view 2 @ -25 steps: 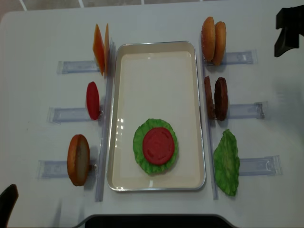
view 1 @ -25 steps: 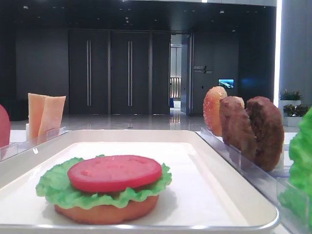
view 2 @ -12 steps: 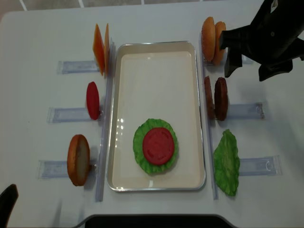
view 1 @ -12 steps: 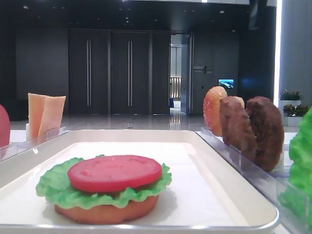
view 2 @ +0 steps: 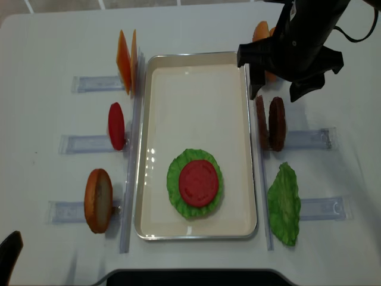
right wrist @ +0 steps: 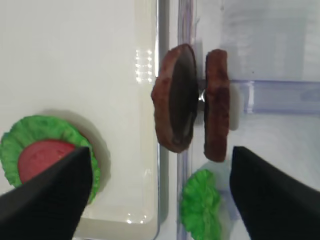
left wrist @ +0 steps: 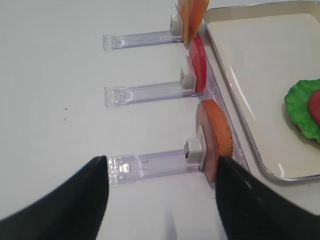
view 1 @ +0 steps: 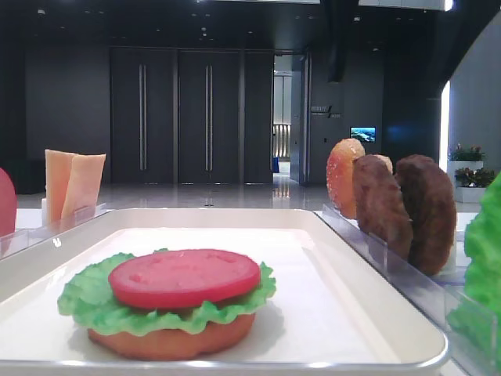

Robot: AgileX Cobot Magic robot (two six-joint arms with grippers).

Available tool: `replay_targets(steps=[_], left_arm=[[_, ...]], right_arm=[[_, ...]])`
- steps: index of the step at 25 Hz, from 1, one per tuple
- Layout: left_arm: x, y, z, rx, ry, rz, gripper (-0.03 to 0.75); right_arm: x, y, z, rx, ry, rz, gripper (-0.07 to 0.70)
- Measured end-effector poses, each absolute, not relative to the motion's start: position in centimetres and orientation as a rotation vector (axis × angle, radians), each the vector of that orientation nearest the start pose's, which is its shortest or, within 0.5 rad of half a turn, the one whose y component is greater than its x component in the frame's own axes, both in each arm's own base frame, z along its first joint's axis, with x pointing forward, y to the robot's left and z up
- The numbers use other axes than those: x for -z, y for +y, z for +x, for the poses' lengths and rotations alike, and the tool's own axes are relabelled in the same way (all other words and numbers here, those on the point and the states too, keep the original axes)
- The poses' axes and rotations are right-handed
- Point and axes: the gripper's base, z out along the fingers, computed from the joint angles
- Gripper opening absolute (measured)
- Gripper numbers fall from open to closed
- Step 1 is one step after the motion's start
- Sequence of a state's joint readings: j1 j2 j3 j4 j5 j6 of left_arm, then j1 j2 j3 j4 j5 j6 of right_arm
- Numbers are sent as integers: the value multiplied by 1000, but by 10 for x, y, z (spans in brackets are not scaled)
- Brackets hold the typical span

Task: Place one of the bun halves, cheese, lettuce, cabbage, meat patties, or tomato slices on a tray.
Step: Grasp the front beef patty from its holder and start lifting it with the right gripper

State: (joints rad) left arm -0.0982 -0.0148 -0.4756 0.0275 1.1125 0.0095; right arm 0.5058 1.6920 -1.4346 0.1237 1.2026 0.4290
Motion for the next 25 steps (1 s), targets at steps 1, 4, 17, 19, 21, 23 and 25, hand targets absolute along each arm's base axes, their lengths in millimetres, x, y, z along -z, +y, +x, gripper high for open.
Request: replay_targets(steps=[1,4,17,19,21,23,25], left_arm=[[-266,3,-6,20,2102,111,513],[-266,3,-6,20,2102,111,513],[-266,3,-6,20,2102,111,513],[-266,3,-6,20,2102,111,513],[-266,3,-6,20,2102,111,513],[-266,3,-6,20,2102,111,513],[-266,3,-6,20,2102,111,513]], right_arm=[[-290,176,295,-305,2992,-59,539],[-293,178,299,-328,2959,-40,539],[-275,194,299,-183,2973,-37,539],[-269,199,299,-169,2983,-41,539],[-265,201,300,-158,2994,-32,539],[-261,202,301,-152,3003,-12,539],[-258,202,302,-145,3011,-2,539]])
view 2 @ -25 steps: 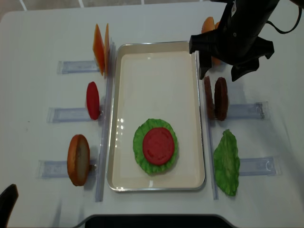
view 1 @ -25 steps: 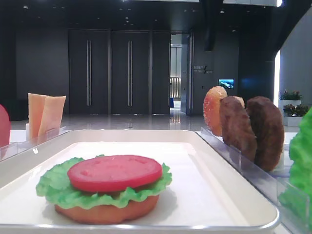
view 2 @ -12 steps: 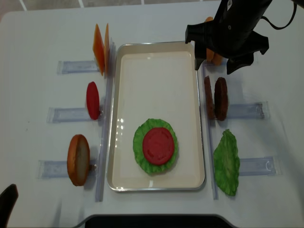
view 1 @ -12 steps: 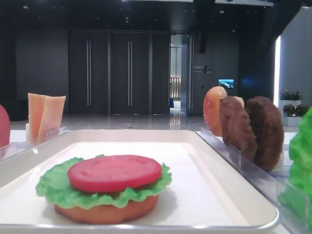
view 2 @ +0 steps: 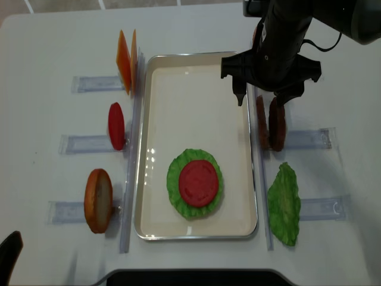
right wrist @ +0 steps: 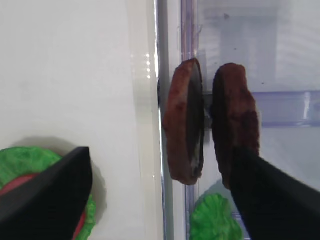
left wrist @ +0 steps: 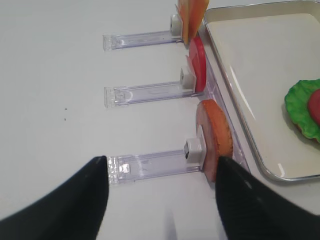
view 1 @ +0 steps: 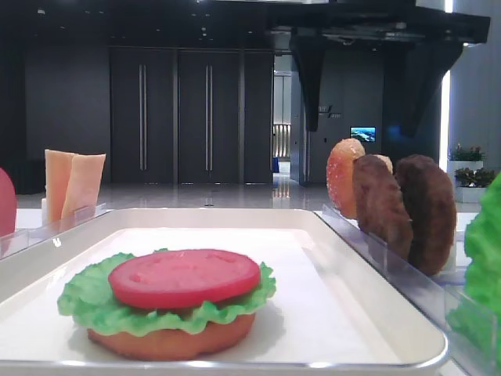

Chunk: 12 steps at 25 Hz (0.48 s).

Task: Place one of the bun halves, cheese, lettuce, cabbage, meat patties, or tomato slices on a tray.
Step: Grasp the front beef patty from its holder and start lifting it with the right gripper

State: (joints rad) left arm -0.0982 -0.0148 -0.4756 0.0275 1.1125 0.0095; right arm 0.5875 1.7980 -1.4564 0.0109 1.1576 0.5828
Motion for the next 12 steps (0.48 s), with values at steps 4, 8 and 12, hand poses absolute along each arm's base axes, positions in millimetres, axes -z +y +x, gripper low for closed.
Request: replay_targets(steps=[4,8,12], left_arm=[[-266,3,-6,20,2102,111,513],[-266,3,-6,20,2102,111,513],[-266,3,-6,20,2102,111,513]], right_arm=[[-250,204,305,-128,3031,5,539],[-241,206,307,-109,3051,4,539],[-239,207,308,-108,3052,4,539]])
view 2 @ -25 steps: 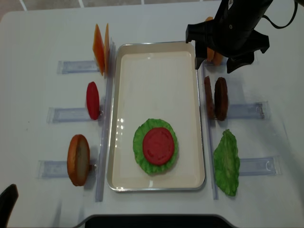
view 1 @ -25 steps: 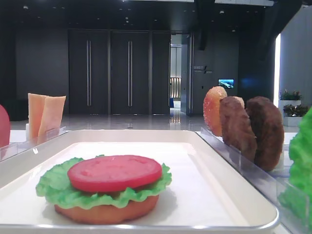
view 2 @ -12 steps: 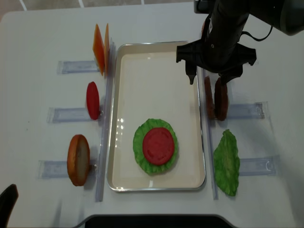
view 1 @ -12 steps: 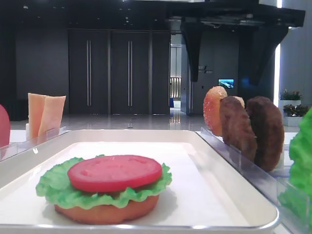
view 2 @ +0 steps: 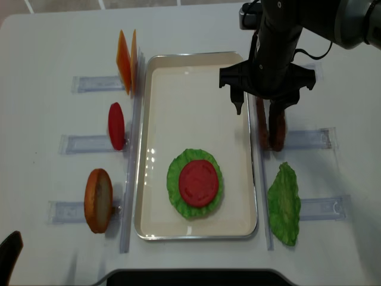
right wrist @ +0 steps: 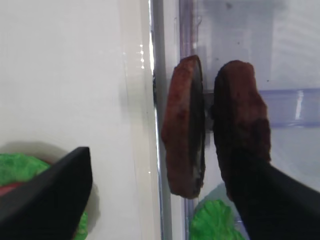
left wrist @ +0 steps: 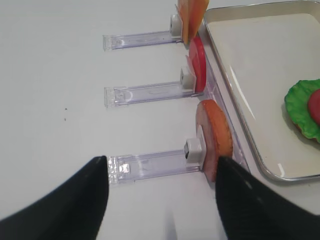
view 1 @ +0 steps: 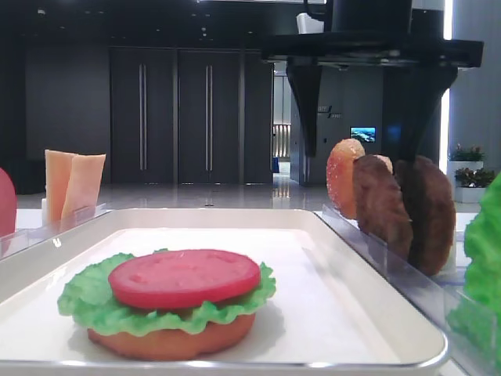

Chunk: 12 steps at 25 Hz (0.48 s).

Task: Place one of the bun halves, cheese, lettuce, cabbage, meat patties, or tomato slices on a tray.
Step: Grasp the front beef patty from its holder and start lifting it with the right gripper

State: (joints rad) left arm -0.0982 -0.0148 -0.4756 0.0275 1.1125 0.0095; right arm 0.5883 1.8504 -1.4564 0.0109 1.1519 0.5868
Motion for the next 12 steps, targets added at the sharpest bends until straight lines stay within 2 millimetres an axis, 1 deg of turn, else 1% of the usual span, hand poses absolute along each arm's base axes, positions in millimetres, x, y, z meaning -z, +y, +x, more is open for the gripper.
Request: replay_targets(steps=[12], left_arm=[[-266,3,-6,20,2102,111,513]], right_arm=[[-230,211,314,-142,3029,9,539]])
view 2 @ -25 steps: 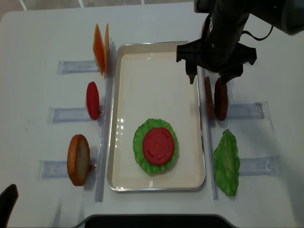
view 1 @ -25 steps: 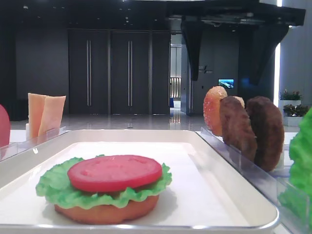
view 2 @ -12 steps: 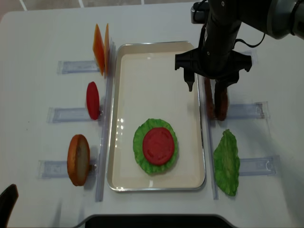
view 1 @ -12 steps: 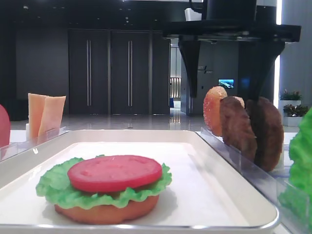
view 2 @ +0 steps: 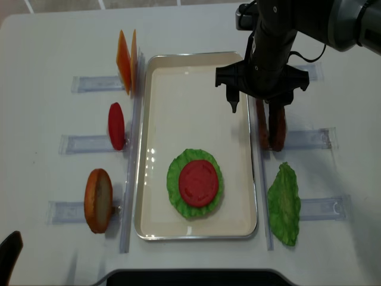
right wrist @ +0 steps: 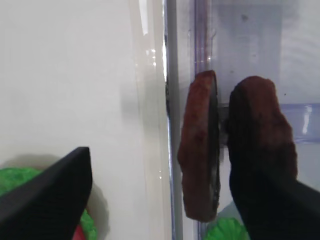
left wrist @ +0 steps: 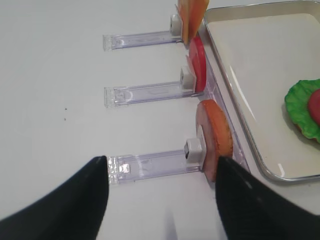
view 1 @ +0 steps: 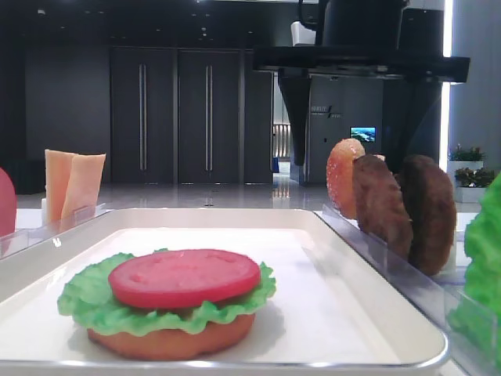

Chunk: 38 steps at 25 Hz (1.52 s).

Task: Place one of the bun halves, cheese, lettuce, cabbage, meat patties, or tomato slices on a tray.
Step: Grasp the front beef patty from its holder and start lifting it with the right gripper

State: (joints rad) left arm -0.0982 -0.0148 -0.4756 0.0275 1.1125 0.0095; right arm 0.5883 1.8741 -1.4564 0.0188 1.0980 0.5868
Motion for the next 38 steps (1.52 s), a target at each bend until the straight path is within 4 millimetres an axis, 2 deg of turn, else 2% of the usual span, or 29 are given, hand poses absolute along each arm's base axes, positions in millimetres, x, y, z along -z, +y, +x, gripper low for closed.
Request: replay_targets(steps=[12,17,23,27,35,38], left_arm=[[-266,3,-6,20,2102,111,513],[-266,3,-6,20,2102,111,513],[-266,3,-6,20,2102,111,513],[-266,3,-6,20,2102,111,513],[-266,3,-6,20,2102,111,513],[-266,3,-6,20,2102,111,513]], right_arm=[[-229,210,315,-123,3017,-2,539],[-213,211,316,-76,3066,-2,539],[-211,210,316,-62,3068,-7,524],[-211,208,317,-28,3058,-22,441],[-211,206,318,7,3048,-36,165],[-211,205,318,36,3048,-46,115]])
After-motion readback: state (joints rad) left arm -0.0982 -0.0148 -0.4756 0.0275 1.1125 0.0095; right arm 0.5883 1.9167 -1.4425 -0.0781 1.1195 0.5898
